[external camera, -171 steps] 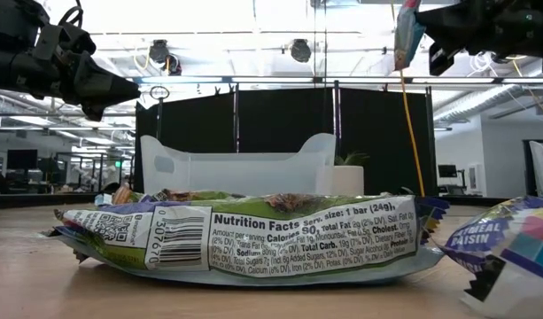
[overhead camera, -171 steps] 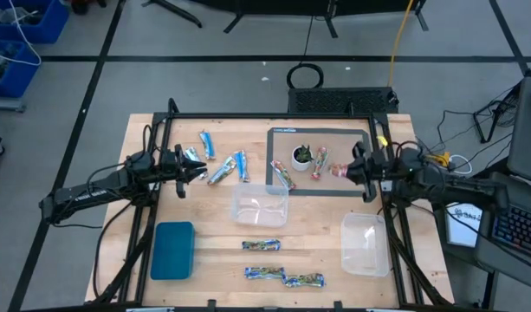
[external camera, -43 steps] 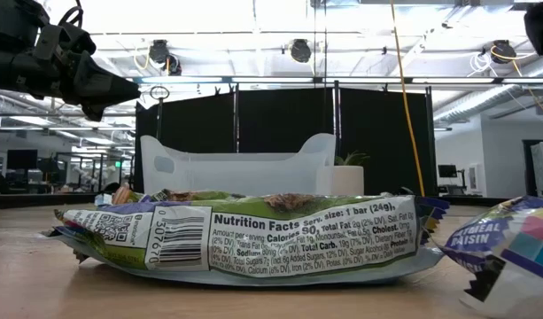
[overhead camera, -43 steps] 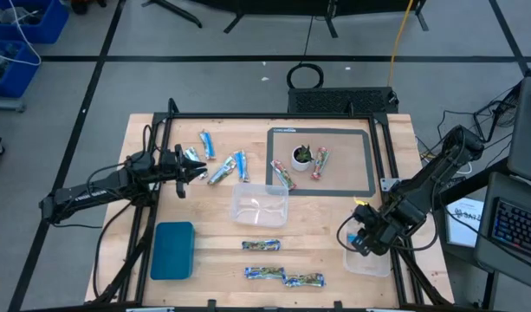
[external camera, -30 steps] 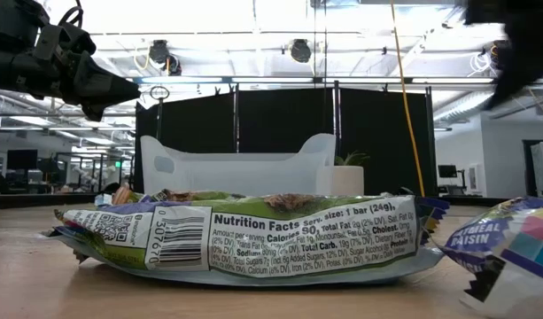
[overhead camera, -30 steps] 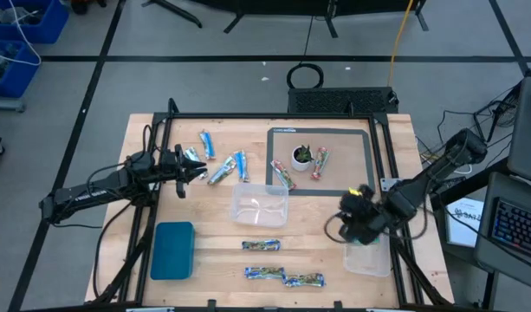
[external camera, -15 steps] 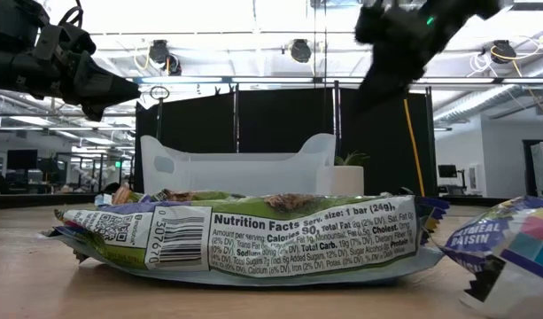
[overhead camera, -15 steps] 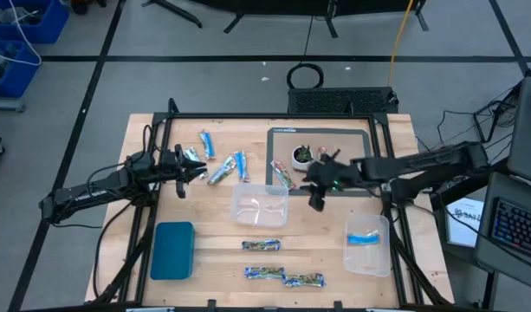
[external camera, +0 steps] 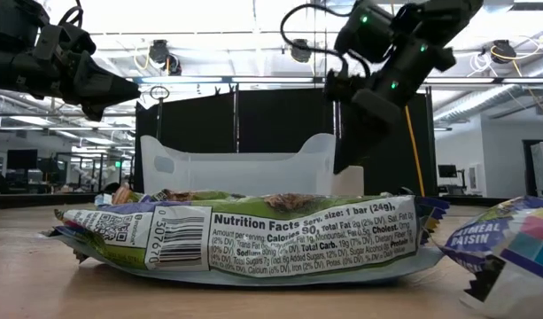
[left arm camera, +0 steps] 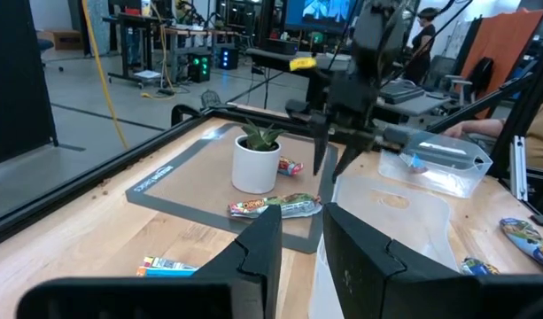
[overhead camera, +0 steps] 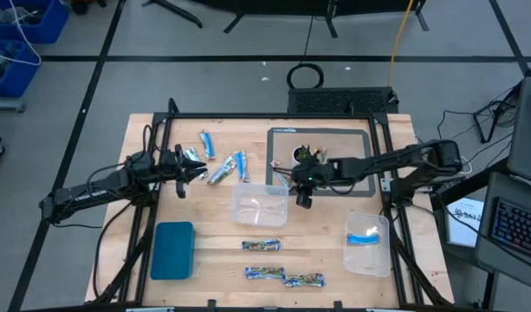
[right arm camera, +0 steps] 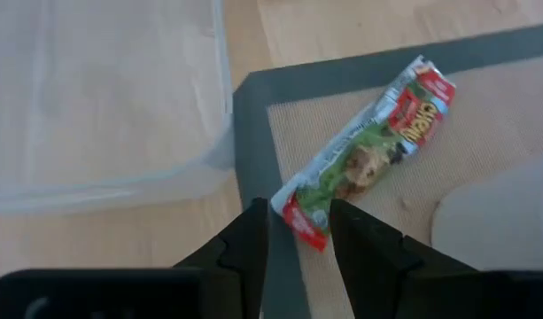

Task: Pick and place Granola Bars by type
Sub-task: Put the red granola bar into the right transparent bin

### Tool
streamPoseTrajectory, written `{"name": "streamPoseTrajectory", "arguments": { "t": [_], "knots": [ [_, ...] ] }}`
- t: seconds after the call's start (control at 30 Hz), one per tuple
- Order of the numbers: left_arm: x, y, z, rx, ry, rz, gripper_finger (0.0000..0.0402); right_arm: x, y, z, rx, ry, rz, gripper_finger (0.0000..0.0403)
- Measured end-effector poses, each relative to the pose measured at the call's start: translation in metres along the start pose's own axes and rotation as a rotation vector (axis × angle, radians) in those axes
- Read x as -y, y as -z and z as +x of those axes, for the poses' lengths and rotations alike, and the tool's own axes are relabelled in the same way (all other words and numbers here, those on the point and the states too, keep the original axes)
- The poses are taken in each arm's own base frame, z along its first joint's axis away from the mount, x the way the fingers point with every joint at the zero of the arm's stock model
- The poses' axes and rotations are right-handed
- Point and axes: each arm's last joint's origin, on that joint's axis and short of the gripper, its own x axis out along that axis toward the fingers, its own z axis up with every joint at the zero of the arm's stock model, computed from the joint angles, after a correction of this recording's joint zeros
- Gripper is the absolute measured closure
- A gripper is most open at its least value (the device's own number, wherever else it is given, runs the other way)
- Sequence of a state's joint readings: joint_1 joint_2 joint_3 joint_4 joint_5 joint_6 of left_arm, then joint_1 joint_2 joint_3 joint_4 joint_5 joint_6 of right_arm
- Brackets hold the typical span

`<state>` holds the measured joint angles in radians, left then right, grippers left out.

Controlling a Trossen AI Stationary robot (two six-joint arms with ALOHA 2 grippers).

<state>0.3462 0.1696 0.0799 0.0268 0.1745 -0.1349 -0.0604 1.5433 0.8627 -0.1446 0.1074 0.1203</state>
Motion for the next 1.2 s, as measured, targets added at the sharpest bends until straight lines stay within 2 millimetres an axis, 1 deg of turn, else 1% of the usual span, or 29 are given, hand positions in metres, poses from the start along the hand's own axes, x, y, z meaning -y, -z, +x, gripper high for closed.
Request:
{"name": "streamPoseTrajectory", "arguments": {
  "t": [0.23, 0.4, 0.6, 0.8, 0.9, 1.07, 1.2],
  "knots": [
    [0.000, 0.000, 0.000, -0.001, 0.000, 0.000, 0.0309, -0.002, 0.002, 0.017, 0.004, -0.001, -0.061, 0.0277],
    [0.000, 0.000, 0.000, 0.000, 0.000, 0.000, 0.0309, -0.002, 0.004, 0.023, -0.011, 0.001, -0.062, 0.0279],
    [0.000, 0.000, 0.000, 0.000, 0.000, 0.000, 0.0309, -0.003, 0.007, 0.035, -0.019, 0.000, -0.063, 0.0275],
    [0.000, 0.000, 0.000, -0.001, 0.000, 0.000, 0.0309, -0.003, 0.008, 0.037, -0.023, 0.007, -0.065, 0.0276],
    [0.000, 0.000, 0.000, -0.001, 0.000, 0.000, 0.0309, -0.002, 0.009, 0.037, -0.033, 0.062, -0.077, 0.0277],
    [0.000, 0.000, 0.000, -0.001, 0.000, 0.000, 0.0309, 0.001, 0.014, 0.036, -0.083, 0.142, -0.095, 0.0290],
    [0.000, 0.000, 0.000, -0.001, 0.000, 0.000, 0.0309, 0.002, 0.017, 0.036, -0.112, 0.145, -0.095, 0.0321]
  ]
}}
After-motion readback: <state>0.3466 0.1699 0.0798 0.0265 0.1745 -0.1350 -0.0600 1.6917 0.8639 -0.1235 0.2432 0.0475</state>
